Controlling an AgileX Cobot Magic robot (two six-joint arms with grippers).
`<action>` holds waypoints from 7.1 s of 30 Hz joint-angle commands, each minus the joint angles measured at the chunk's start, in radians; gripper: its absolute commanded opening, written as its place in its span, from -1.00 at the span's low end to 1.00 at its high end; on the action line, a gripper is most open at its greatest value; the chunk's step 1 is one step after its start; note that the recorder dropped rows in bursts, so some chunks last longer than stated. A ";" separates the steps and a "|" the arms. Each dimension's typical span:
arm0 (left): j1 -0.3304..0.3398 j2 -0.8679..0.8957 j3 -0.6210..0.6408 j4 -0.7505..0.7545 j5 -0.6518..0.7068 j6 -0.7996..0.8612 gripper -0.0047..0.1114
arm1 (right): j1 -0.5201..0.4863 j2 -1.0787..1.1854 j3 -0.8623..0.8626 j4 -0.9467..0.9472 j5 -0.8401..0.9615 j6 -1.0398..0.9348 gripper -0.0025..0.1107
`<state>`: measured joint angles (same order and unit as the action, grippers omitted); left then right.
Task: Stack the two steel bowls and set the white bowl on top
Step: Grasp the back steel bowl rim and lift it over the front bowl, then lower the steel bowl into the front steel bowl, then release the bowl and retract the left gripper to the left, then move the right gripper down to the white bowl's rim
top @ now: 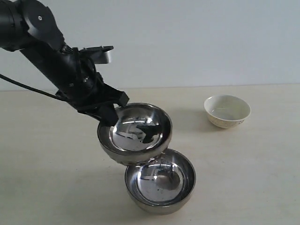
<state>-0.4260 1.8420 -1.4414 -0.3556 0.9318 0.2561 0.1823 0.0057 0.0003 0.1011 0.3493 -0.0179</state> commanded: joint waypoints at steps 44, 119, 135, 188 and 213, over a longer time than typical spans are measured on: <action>-0.106 0.142 -0.048 0.006 -0.018 -0.013 -0.22 | -0.004 -0.006 0.000 -0.007 -0.008 -0.002 -0.96; 0.176 -0.479 0.442 -0.048 -0.288 0.032 -0.22 | -0.002 -0.006 0.000 0.419 -0.372 0.489 -0.96; 0.176 -0.479 0.680 -0.072 -0.348 0.006 -0.22 | -0.002 -0.006 -0.146 0.198 -0.400 0.553 -0.96; 0.174 -0.378 0.706 0.319 -0.653 -0.392 -0.22 | -0.146 1.969 -1.577 0.096 0.319 0.068 -0.05; 0.172 -0.304 0.661 0.319 -0.698 -0.313 -0.22 | -0.162 2.237 -1.677 0.153 0.249 -0.050 -0.50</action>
<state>-0.2519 1.5358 -0.7733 -0.0263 0.2451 -0.0622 0.0239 2.2432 -1.6725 0.2487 0.6017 -0.0627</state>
